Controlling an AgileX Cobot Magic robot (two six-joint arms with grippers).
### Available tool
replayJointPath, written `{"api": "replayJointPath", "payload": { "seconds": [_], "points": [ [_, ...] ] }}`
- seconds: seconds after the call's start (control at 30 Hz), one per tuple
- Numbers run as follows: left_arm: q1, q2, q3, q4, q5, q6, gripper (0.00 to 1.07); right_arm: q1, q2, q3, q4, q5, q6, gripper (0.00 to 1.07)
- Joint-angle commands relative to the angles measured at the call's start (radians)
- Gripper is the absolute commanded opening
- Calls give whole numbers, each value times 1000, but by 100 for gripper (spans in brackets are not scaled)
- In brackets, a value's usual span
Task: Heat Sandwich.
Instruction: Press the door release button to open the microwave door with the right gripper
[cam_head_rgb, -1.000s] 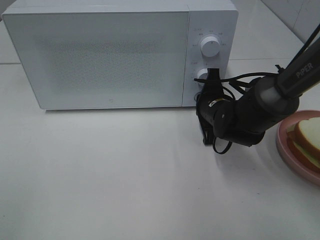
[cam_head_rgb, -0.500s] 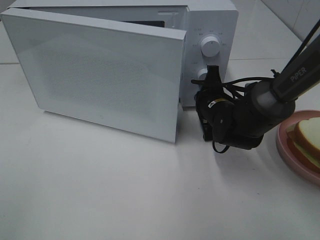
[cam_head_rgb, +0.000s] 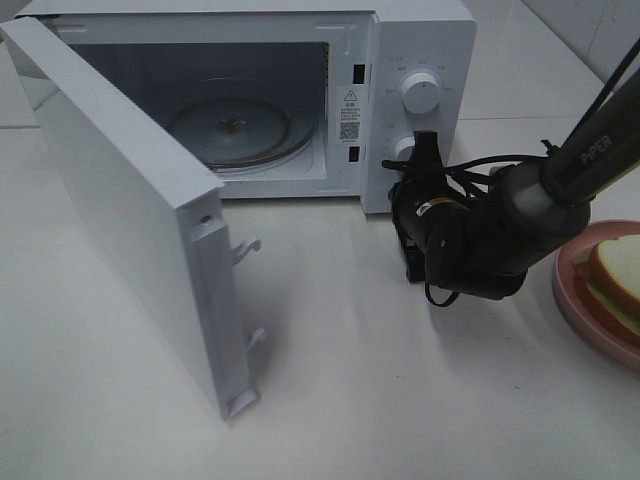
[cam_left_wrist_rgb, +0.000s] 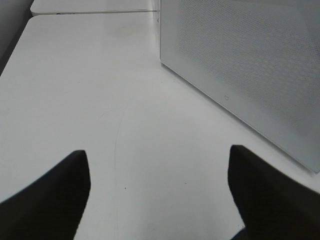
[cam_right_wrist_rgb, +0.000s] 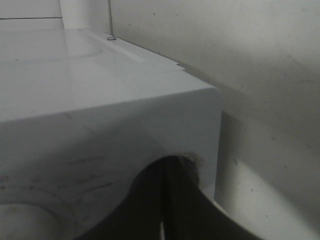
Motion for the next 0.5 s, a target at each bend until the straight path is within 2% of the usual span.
{"api": "replayJointPath", "payload": {
  "seconds": [0.03, 0.5],
  "points": [
    [-3, -22, 2, -3, -12, 0, 71, -34, -22, -63, -48, -252, -5, 0],
    [-3, -22, 2, -3, -12, 0, 71, -34, -22, -63, -47, -241, -12, 0]
  ]
}}
